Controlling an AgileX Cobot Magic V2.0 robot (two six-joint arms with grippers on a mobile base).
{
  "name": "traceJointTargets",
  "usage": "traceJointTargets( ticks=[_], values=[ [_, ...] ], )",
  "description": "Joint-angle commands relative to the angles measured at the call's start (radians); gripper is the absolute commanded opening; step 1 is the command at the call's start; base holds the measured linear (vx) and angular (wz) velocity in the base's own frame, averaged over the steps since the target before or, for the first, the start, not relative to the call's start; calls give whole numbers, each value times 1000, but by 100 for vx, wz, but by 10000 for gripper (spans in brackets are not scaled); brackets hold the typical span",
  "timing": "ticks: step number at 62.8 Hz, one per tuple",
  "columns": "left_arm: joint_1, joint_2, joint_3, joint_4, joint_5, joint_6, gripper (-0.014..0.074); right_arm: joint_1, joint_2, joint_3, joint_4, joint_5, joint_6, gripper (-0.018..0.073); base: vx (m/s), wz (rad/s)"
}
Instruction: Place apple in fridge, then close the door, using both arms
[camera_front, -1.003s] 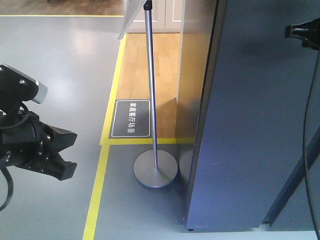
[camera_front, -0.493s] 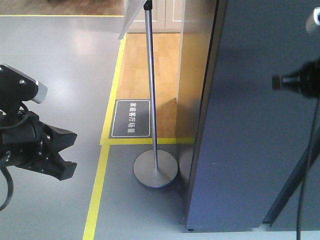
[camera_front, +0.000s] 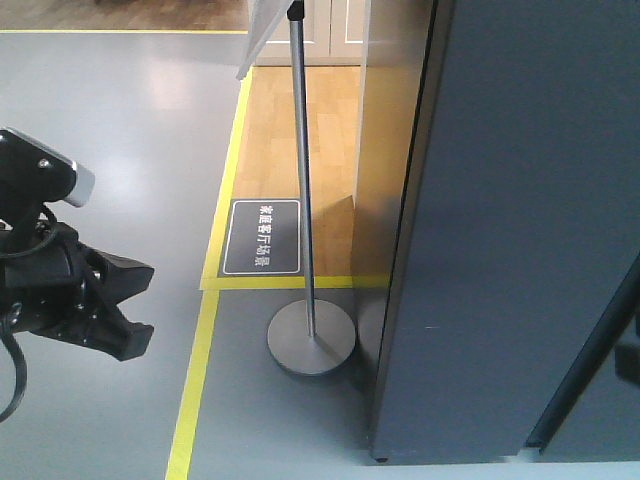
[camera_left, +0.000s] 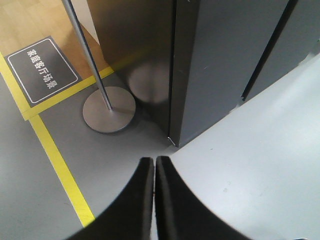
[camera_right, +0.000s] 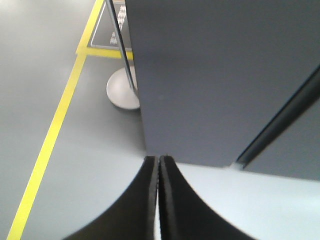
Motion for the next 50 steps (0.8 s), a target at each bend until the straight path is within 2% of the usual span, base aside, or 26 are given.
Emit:
traceJointTargets(
  ticks=[1, 18, 35, 50],
  values=[
    [1, -20, -25, -9, -55, -10, -6, 2, -78, 16, -7, 8, 29, -3, 0, 0],
    [1, -20, -25, -9, -55, -10, -6, 2, -283, 118, -7, 123, 52, -3, 0, 0],
    [1, -20, -25, -9, -55, -10, -6, 2, -416, 132, -6, 278, 55, -3, 0, 0],
    [1, -20, -25, -9, -55, -10, -6, 2, -460, 132, 7, 285, 55, -3, 0, 0]
  ],
)
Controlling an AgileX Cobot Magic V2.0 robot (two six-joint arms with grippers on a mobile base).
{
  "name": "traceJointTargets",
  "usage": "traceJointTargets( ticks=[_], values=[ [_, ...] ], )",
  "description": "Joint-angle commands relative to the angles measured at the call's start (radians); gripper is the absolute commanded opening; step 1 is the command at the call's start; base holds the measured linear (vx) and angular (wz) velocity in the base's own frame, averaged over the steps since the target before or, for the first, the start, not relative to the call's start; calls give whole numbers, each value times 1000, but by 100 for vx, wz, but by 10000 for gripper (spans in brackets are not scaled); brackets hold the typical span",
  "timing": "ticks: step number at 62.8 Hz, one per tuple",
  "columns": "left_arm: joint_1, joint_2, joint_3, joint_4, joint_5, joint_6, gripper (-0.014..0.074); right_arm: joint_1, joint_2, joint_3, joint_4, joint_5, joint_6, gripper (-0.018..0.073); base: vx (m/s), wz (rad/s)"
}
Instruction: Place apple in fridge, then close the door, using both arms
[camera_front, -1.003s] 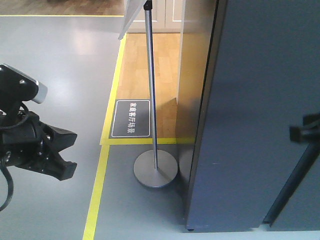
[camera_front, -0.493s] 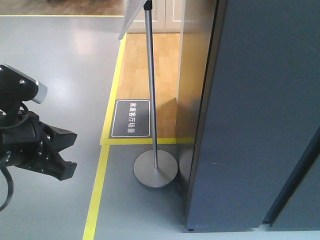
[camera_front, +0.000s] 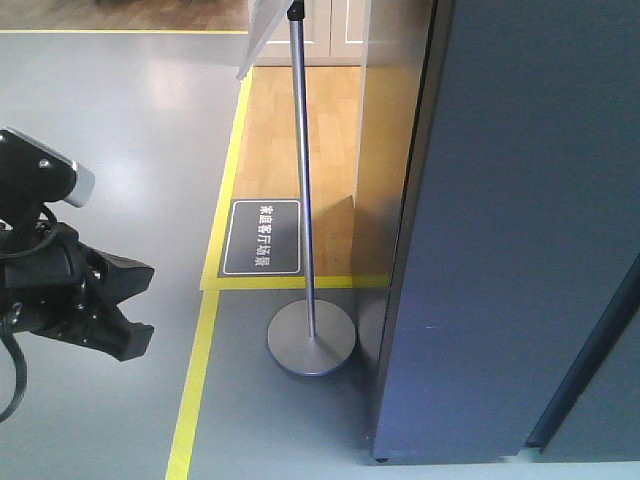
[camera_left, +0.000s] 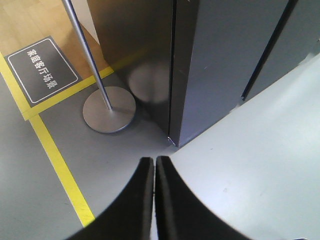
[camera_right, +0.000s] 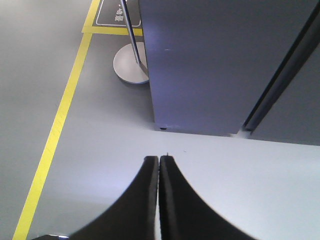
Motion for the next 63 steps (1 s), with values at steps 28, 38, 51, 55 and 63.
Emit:
traceJointTargets(
  ticks=[28, 38, 51, 55, 63],
  values=[
    [1, -21, -25, -9, -51, -10, -6, 2, 7, -23, 6, -50, 3, -3, 0, 0],
    [40, -88, -23, -16, -45, -10, -6, 2, 7, -23, 6, -47, 3, -3, 0, 0],
    [175, -238, 105, -46, -108, -19, -6, 2, 7, -23, 15, -40, 3, -3, 0, 0],
    [214, -304, 168, -46, -140, -19, -6, 2, 7, -23, 15, -38, 3, -3, 0, 0],
    [282, -456, 309, -46, -219, -19, -6, 2, 7, -23, 15, -38, 3, -3, 0, 0]
  ],
)
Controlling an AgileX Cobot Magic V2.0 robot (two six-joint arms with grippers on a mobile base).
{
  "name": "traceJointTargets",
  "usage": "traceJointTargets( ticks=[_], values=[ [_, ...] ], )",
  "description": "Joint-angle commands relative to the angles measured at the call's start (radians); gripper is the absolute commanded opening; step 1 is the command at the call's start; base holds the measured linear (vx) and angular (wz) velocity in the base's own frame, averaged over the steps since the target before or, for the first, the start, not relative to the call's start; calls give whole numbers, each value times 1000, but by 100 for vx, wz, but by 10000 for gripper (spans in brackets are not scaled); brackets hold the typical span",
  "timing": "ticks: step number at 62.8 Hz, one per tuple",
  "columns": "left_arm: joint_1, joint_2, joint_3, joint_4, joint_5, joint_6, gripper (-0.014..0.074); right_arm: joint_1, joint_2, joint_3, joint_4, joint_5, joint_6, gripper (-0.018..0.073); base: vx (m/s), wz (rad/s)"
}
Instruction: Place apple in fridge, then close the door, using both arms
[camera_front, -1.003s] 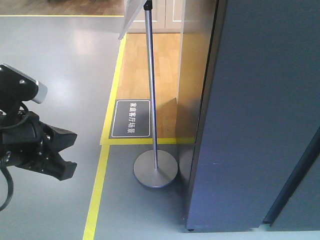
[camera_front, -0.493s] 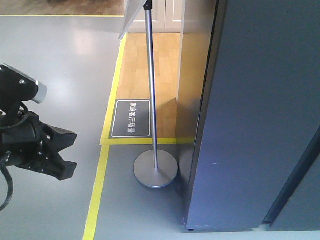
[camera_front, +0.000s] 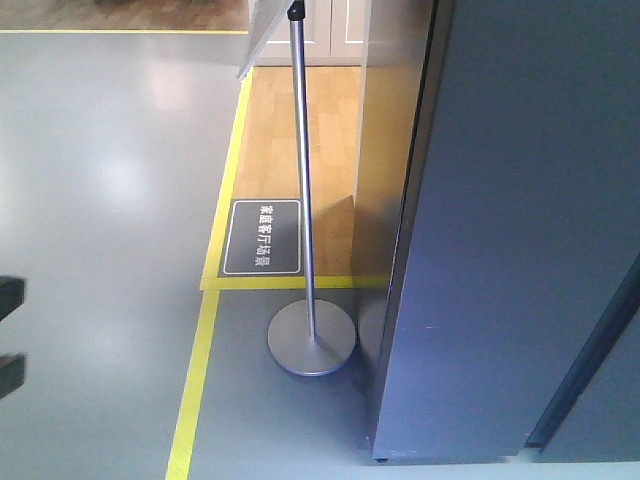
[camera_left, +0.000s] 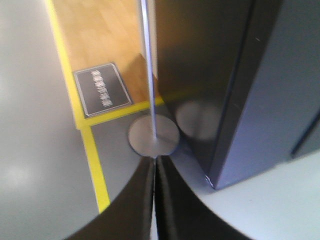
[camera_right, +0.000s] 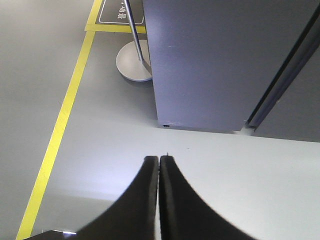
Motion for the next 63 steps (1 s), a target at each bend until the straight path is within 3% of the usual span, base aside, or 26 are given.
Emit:
traceJointTargets(
  ticks=[1, 20, 43, 63],
  values=[
    [46, -114, 70, -20, -134, -11, -6, 2, 12, -23, 3, -54, 2, -3, 0, 0],
    [143, -453, 394, -16, -347, -11, -6, 2, 12, -23, 3, -51, 2, -3, 0, 0],
    [146, -719, 672, -16, -591, -11, -6, 2, 12, -23, 3, -40, 2, -3, 0, 0],
    [146, -748, 671, -12, -578, 1, -6, 2, 12, -23, 9, -40, 2, -3, 0, 0]
  ],
)
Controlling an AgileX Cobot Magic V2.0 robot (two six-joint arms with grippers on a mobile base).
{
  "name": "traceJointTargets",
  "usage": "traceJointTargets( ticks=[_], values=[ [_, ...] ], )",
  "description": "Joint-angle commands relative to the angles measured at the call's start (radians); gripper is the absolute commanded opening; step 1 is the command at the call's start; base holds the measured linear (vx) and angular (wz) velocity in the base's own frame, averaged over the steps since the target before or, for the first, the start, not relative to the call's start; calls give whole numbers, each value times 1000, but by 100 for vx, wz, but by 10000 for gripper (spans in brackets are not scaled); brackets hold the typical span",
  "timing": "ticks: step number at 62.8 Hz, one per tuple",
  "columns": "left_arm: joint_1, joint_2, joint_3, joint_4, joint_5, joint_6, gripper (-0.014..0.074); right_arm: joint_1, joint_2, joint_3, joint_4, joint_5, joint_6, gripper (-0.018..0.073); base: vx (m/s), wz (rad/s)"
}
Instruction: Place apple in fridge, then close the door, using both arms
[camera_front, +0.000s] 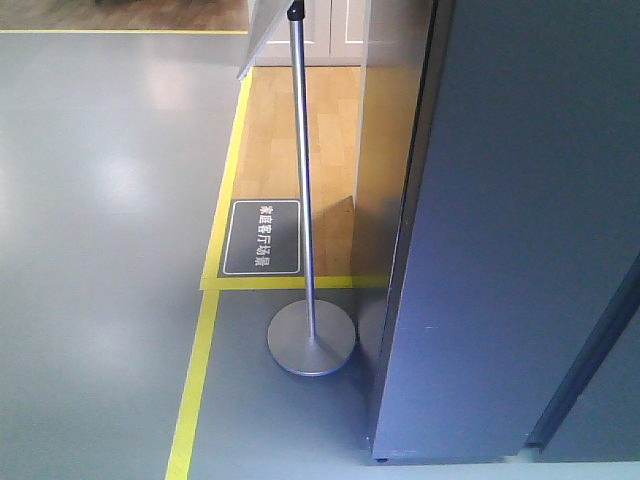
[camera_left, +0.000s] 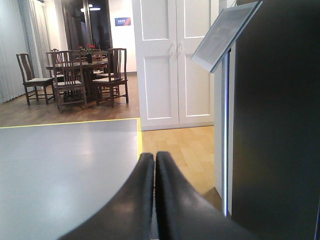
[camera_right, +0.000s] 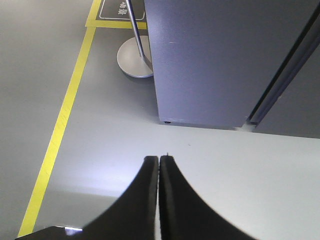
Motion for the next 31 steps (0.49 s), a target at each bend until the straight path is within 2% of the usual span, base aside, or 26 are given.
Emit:
traceJointTargets(
  ticks=[1, 20, 26, 31],
  values=[
    [2, -15, 27, -5, -80, 0, -6, 2, 12, -23, 5, -52, 2, -3, 0, 0],
    [2, -16, 27, -7, -105, -5, -6, 2, 12, -23, 5, -52, 2, -3, 0, 0],
    [2, -16, 27, 44, -91, -17, -6, 2, 12, -23, 5, -52, 2, -3, 0, 0],
    [19, -16, 27, 103, -77, -92, -6, 2, 12, -23, 5, -52, 2, -3, 0, 0]
  ],
)
